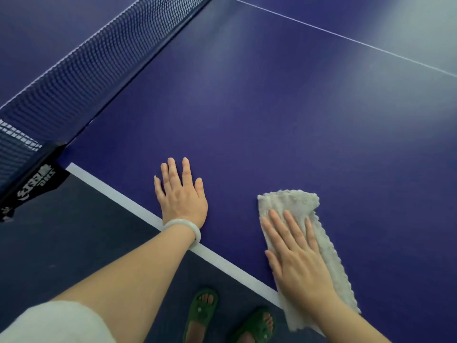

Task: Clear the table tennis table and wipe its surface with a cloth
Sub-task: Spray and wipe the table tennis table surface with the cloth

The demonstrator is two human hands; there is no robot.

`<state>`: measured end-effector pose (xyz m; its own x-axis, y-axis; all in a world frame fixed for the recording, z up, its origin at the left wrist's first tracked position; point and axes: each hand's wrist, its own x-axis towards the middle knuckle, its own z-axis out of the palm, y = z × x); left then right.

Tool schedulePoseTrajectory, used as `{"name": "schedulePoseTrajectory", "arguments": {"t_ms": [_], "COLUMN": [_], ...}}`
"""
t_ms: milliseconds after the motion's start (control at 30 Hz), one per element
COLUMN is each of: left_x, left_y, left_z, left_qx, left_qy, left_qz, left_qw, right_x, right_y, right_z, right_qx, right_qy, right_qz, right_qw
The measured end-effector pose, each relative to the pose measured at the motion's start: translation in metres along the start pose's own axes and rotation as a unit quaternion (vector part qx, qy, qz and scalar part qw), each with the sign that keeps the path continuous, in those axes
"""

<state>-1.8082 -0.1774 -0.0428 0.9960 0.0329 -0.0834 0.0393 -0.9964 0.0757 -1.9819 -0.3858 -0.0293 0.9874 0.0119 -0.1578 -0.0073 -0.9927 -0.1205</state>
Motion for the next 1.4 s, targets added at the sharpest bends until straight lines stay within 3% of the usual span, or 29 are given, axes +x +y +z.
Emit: {"name": "schedulePoseTrajectory", "arguments": {"t_ms": [67, 167, 233, 267, 333, 433, 500, 567, 633, 700, 767, 867, 933, 1000, 1033, 1067, 1167, 1233, 1300, 1400], "left_x": [-0.001, -0.001, -0.001, -0.001, -0.001, -0.001, -0.001, 0.0, -0.001, -0.006, -0.029, -0.084, -0.122, -0.154, -0.167, -0.177, -0.192, -0.194, -0.193, -0.191], "left_y": [0.0, 0.0, 0.0, 0.0, 0.0, -0.001, -0.003, -0.007, -0.014, -0.019, -0.007, 0.033, 0.065, 0.095, 0.108, 0.119, 0.14, 0.144, 0.146, 0.148], "left_z": [0.0, 0.001, 0.0, 0.0, -0.001, -0.002, -0.002, -0.003, -0.005, -0.009, -0.013, -0.017, -0.015, -0.013, -0.012, -0.011, -0.004, -0.001, 0.001, 0.003], "left_qx": [-0.002, -0.004, -0.005, -0.007, -0.017, -0.04, -0.054, -0.071, -0.095, -0.115, -0.108, -0.06, -0.018, 0.019, 0.026, 0.028, 0.043, 0.053, 0.062, 0.084], "left_qy": [0.006, 0.0, -0.006, -0.009, -0.012, -0.016, -0.012, -0.012, -0.018, -0.03, -0.051, -0.101, -0.14, -0.167, -0.181, -0.193, -0.209, -0.208, -0.213, -0.226], "left_qz": [0.001, 0.003, 0.005, 0.007, 0.009, 0.017, 0.027, 0.037, 0.054, 0.106, 0.215, 0.346, 0.388, 0.401, 0.391, 0.369, 0.313, 0.302, 0.295, 0.285], "left_qw": [1.0, 1.0, 1.0, 1.0, 1.0, 0.999, 0.998, 0.997, 0.994, 0.987, 0.969, 0.931, 0.911, 0.9, 0.902, 0.909, 0.926, 0.929, 0.929, 0.928], "right_x": [-0.031, -0.048, -0.036, -0.024, 0.006, 0.042, 0.047, 0.029, -0.006, -0.044, -0.082, -0.125, -0.133, -0.125, -0.122, -0.12, -0.147, -0.182, -0.216, -0.251], "right_y": [0.043, 0.074, 0.054, 0.035, -0.012, -0.083, -0.1, -0.083, -0.054, -0.018, 0.016, 0.047, 0.049, 0.041, 0.036, 0.033, 0.037, 0.062, 0.098, 0.136], "right_z": [0.0, -0.005, -0.004, -0.002, 0.004, 0.015, 0.018, 0.019, 0.022, 0.024, 0.024, 0.017, 0.012, 0.008, 0.009, 0.012, 0.017, 0.02, 0.024, 0.023], "right_qx": [0.008, 0.082, 0.104, 0.106, 0.089, 0.036, 0.018, 0.031, 0.035, 0.044, 0.065, 0.111, 0.137, 0.153, 0.154, 0.148, 0.143, 0.124, 0.097, 0.121], "right_qy": [0.011, 0.028, 0.058, 0.062, 0.058, 0.064, 0.053, 0.049, 0.052, 0.06, 0.06, 0.072, 0.08, 0.077, 0.07, 0.063, 0.053, 0.039, 0.038, 0.04], "right_qz": [0.142, 0.424, 0.511, 0.525, 0.478, 0.281, 0.172, 0.155, 0.226, 0.341, 0.452, 0.6, 0.686, 0.717, 0.704, 0.666, 0.47, 0.393, 0.44, 0.598], "right_qw": [0.99, 0.901, 0.851, 0.842, 0.872, 0.957, 0.984, 0.986, 0.972, 0.937, 0.888, 0.789, 0.71, 0.676, 0.69, 0.728, 0.87, 0.91, 0.892, 0.792]}}
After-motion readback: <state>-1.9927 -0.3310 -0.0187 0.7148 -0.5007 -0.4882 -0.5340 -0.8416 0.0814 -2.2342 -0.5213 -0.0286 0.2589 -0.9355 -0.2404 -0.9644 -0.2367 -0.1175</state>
